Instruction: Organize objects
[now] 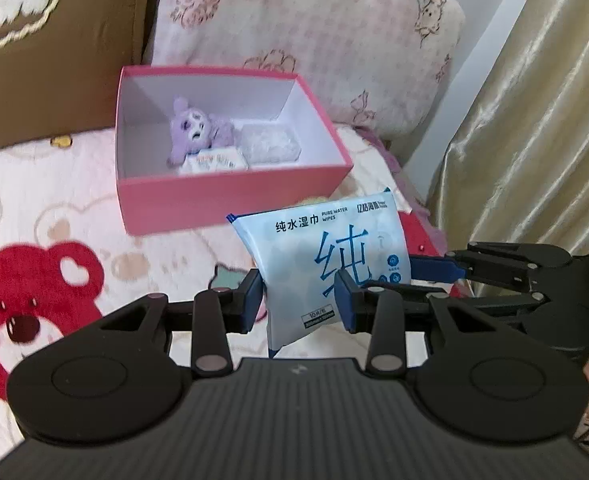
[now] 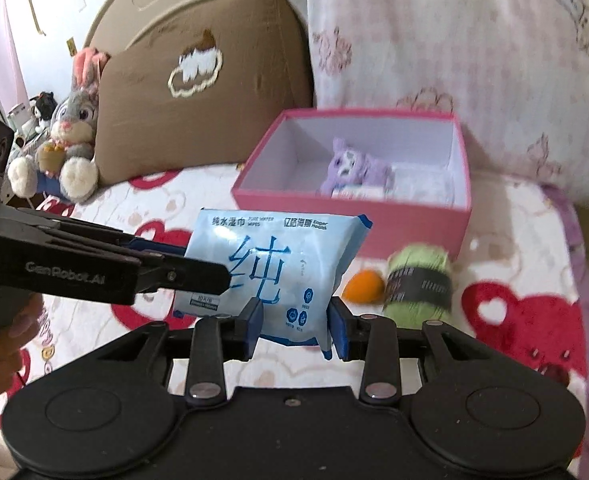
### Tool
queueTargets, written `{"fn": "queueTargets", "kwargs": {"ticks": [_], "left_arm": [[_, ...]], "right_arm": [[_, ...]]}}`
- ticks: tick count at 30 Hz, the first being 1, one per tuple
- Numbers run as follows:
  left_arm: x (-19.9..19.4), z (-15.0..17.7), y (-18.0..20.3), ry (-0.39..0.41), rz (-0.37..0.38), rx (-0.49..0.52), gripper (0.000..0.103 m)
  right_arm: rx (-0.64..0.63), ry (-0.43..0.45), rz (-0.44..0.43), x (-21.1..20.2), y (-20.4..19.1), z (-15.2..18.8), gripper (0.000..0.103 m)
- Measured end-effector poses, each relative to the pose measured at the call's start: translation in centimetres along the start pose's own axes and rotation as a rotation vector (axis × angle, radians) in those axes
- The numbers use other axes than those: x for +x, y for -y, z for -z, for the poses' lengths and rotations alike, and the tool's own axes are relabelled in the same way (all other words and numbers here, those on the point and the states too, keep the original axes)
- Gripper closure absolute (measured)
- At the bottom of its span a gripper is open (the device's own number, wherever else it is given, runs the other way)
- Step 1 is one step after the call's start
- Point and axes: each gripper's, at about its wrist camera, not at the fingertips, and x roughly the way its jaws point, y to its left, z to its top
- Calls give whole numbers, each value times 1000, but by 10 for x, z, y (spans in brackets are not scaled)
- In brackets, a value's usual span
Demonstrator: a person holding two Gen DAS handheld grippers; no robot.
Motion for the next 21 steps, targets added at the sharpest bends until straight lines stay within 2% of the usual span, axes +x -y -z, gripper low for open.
{"fn": "queueTargets", "kwargs": {"ticks": [6,10,15,17,21], "left_arm": [[-6,-39,0,7,-22,-5,66],[3,-68,-2,5,-54,-25,66],[34,-109,-8,30,-95,-15,66],[50,-122,-11,28,-100,-29,66],[90,-141,-24,-17,-134,-52,65]], "right_arm": [[-37,51,16,-2,0,-37,61],[-37,58,28,5,7,-62,62],[-79,71,79,28,24,-96,71],[-72,76,94,41,37,-108,71],[-41,8,71,80,63,-123,71]]}}
